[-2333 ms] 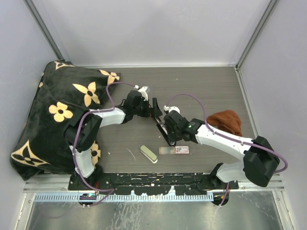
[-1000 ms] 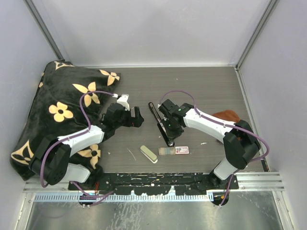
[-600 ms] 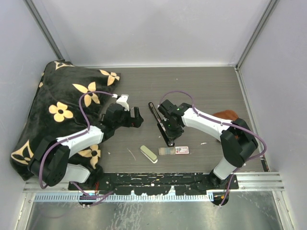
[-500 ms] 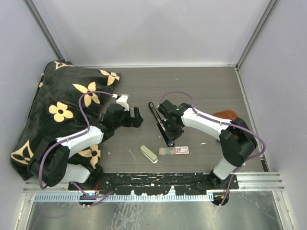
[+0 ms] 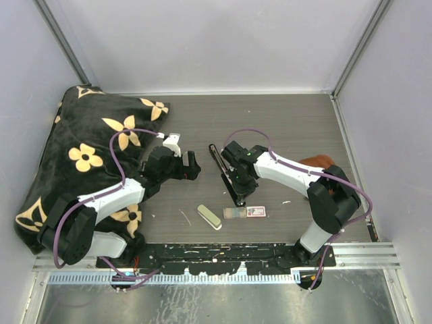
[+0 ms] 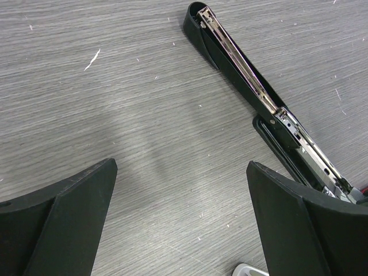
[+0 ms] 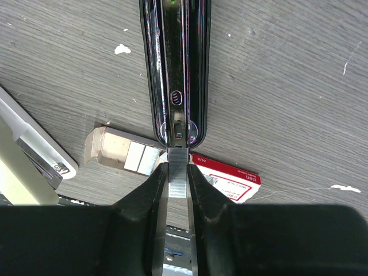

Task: Load the staples into the stapler
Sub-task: Install the staple into the stapler.

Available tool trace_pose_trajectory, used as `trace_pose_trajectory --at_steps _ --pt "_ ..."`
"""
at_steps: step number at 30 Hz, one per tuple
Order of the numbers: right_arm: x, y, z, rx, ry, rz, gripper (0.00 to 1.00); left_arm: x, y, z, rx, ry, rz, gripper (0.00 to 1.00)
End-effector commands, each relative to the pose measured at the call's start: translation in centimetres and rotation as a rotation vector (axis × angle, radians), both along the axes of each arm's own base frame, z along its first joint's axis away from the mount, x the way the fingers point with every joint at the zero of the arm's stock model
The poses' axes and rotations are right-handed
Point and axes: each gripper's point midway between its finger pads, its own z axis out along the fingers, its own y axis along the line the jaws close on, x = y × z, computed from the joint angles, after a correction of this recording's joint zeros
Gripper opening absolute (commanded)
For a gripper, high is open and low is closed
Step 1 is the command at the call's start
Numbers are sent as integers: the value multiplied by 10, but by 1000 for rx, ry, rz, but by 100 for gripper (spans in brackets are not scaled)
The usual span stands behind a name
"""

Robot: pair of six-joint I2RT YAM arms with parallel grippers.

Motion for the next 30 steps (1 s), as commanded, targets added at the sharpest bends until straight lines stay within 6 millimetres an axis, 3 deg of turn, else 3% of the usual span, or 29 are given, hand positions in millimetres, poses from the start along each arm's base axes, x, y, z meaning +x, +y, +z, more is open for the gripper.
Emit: trace_pose_trajectory --at_steps 1,30 --pt "11 7 11 13 -43 1 21 6 2 17 -14 -61 14 98" --pt "25 10 8 -34 -56 24 21 6 2 18 -16 -65 12 98"
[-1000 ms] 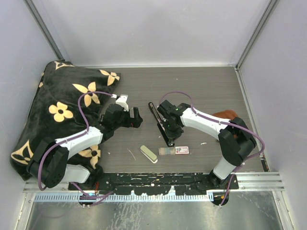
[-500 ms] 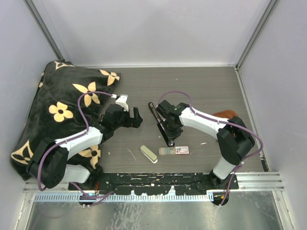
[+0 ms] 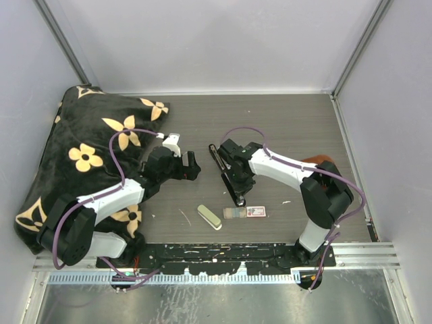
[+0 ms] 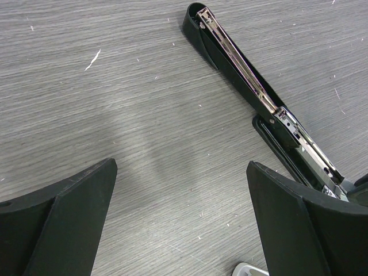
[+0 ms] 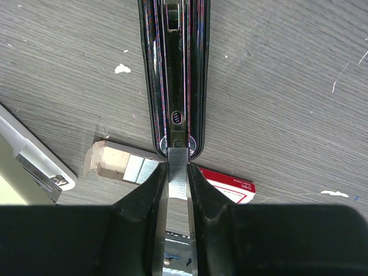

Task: Load the staples into the stapler
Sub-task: Install the staple into the stapler.

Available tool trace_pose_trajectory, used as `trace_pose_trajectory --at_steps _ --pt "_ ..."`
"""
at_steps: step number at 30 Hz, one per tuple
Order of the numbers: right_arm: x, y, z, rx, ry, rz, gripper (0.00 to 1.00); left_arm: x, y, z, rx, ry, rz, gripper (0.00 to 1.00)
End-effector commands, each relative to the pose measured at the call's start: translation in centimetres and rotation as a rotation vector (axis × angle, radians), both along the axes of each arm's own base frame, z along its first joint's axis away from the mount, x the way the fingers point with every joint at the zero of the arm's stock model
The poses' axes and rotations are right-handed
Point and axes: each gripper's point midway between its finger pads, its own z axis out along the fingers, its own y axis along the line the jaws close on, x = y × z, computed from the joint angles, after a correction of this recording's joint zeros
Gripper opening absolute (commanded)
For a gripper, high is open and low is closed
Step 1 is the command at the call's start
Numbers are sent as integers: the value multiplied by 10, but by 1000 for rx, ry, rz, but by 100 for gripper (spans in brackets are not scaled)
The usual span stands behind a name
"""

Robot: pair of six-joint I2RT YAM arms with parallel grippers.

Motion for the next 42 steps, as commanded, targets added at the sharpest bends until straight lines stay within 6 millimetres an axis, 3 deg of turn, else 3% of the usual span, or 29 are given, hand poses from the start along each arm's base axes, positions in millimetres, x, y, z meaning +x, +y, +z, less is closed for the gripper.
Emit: trace_pose_trajectory --at_steps 1,42 --pt "14 7 11 3 -50 23 21 6 1 16 -15 -58 12 98" --pt "47 14 6 -80 -91 79 21 6 2 17 -13 -62 13 99"
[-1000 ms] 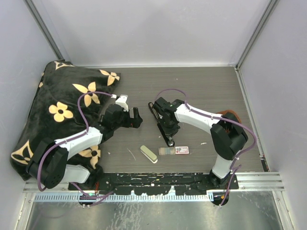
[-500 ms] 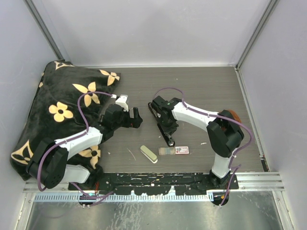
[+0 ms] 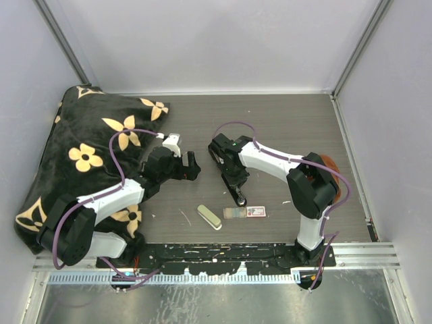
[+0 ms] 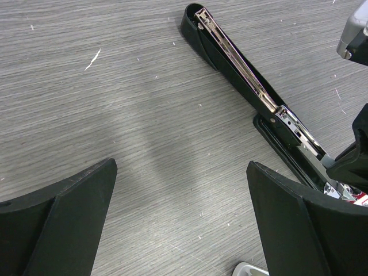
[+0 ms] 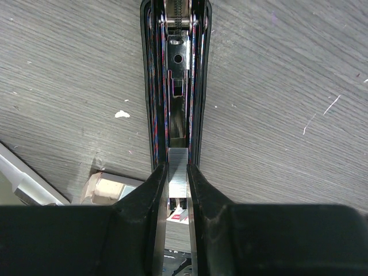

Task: Load the staples into the stapler
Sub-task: Install the staple into the stapler.

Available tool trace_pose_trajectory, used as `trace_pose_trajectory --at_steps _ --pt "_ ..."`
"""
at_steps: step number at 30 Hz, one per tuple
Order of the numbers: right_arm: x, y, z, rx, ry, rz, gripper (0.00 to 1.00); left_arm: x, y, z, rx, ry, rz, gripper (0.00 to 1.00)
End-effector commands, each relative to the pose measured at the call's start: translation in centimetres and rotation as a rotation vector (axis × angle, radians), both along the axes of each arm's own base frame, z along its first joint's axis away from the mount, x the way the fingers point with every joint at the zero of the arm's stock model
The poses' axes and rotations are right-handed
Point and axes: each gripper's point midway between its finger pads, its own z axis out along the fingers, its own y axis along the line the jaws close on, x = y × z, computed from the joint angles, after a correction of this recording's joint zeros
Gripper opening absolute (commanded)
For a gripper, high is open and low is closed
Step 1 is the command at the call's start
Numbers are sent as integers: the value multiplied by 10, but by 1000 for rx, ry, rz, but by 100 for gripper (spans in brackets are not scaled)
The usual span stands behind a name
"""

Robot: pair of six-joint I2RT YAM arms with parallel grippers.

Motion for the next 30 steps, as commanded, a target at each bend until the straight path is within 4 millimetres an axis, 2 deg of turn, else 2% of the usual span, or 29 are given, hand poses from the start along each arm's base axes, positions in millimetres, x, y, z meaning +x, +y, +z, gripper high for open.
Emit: trace_pose_trajectory --at_steps 1,10,30 --pt "14 2 11 -11 -58 21 21 7 1 18 -14 -62 13 99" --pt "16 1 12 -18 -66 19 22 6 2 19 -14 -66 14 99" --pt "18 4 25 10 -89 20 38 6 2 18 -15 -67 14 99"
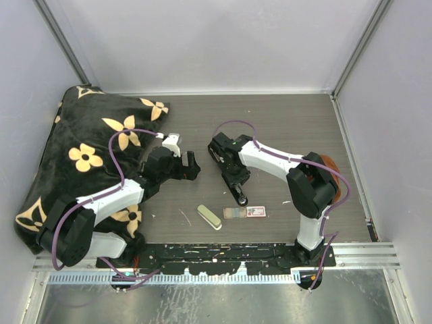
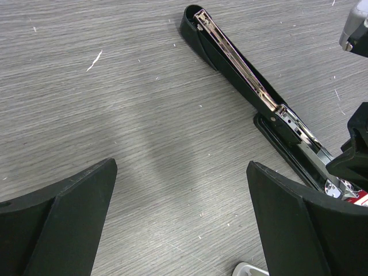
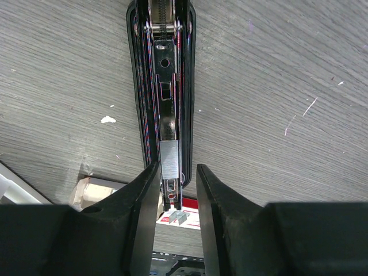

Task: Load the staples into the stapler
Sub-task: Install the staple into the stapler.

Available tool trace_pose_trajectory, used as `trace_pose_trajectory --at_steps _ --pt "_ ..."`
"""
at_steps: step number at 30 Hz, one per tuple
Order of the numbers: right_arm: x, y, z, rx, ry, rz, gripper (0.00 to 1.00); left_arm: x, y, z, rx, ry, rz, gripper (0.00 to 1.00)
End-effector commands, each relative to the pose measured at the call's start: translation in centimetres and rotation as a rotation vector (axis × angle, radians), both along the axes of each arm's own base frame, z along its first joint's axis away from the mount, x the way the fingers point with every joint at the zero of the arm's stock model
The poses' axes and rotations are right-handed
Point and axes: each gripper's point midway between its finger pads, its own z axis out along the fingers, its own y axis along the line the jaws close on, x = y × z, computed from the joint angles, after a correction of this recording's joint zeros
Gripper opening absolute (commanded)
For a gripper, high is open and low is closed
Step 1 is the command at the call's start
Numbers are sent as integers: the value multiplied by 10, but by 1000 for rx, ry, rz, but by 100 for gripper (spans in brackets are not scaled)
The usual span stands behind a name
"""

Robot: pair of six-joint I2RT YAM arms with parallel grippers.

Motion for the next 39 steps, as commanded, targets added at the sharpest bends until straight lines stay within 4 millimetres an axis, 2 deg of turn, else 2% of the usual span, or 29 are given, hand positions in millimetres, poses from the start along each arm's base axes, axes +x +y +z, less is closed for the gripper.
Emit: trace_pose_trajectory --at_steps 1,7,15,19,20,23,28,32,36,39 --pt "11 10 25 53 -60 10 38 6 1 16 -14 -62 9 98" --pt "11 10 33 72 -75 -2 42 6 2 17 -14 -64 11 99" --pt "5 9 52 152 -135 -79 36 6 8 11 4 -71 35 98" --pt "-4 5 69 252 -203 -146 34 5 10 8 11 -71 42 99" --pt "-6 3 72 276 -218 -166 34 5 11 17 -2 -94 46 99" --pt "-19 0 75 356 -234 -235 33 4 13 20 -7 -107 53 99" --pt "-36 20 81 570 -258 -343 41 3 17 22 -7 -120 66 98" --pt "-42 31 73 645 -256 -392 48 3 18 25 -8 -129 69 98" --pt "-41 34 60 610 -275 -392 51 2 19 25 -7 -132 70 98" --pt "-35 29 55 574 -306 -401 54 2 19 25 -6 -130 68 98"
